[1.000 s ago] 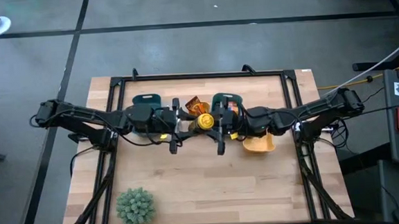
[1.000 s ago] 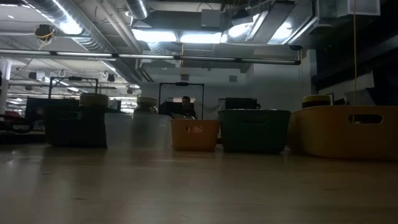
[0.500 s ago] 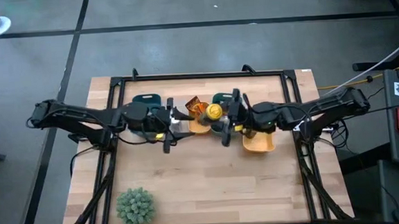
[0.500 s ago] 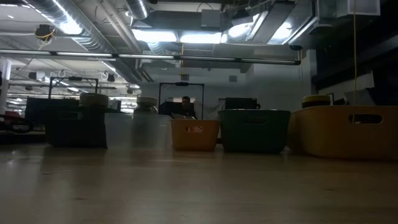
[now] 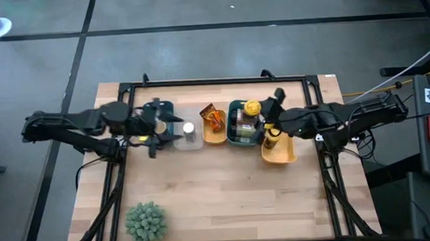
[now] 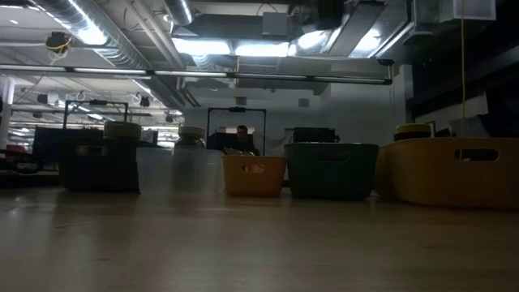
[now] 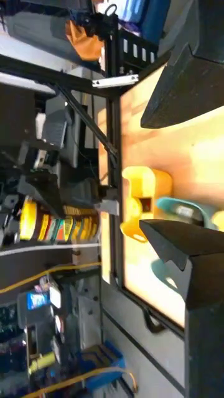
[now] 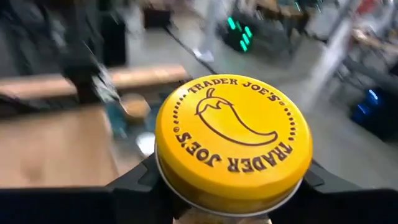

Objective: Sort spices by type
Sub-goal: Put the yellow seasoning can into the right yellow bin

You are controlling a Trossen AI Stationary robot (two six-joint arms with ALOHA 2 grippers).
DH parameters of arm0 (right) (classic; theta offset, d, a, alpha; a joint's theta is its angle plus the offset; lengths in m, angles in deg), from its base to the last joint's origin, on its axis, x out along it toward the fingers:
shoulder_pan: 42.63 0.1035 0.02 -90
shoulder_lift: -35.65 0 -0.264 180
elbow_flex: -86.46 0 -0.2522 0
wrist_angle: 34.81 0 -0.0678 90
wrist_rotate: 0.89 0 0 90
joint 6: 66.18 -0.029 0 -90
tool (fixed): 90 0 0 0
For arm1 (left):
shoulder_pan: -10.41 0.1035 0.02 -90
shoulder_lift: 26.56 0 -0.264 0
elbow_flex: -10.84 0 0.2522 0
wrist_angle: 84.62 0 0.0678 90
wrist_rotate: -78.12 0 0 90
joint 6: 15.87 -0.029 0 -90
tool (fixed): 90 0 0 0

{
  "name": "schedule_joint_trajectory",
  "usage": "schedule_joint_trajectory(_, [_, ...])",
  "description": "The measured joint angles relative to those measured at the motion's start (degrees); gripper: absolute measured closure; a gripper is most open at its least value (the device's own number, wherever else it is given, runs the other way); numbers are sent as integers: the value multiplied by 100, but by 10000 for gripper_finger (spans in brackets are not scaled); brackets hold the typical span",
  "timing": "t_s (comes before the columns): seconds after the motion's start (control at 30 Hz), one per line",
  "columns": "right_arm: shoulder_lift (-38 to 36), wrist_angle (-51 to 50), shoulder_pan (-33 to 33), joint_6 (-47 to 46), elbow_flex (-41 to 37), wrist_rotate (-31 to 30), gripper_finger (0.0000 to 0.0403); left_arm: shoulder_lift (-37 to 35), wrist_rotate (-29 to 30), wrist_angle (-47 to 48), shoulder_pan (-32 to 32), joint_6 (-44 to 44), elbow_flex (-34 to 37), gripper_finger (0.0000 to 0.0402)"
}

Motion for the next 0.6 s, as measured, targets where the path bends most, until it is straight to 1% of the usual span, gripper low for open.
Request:
schedule_joint_trajectory(0.07, [-25, -624, 0, -437, 3, -249, 224, -362, 77, 436, 60, 36, 0, 167])
schedule_joint_trajectory(0.17, [-9, -1683, 0, -1204, -25, -604, 217, -878, 396, 1047, 111, 260, -2, 167])
schedule_joint_trajectory(0.27, [-26, -2102, 0, -1825, -298, -1087, 212, -1300, 746, 1602, 126, 539, 0, 167])
schedule_joint_trajectory(0.4, [-169, -2164, -33, -2383, -894, -1462, 224, -1692, 1059, 2197, 126, 889, 0, 167])
schedule_joint_trajectory(0.6, [-282, -2161, -83, -3472, -1989, -1443, 222, -1998, 1282, 2749, 126, 1293, 41, 166])
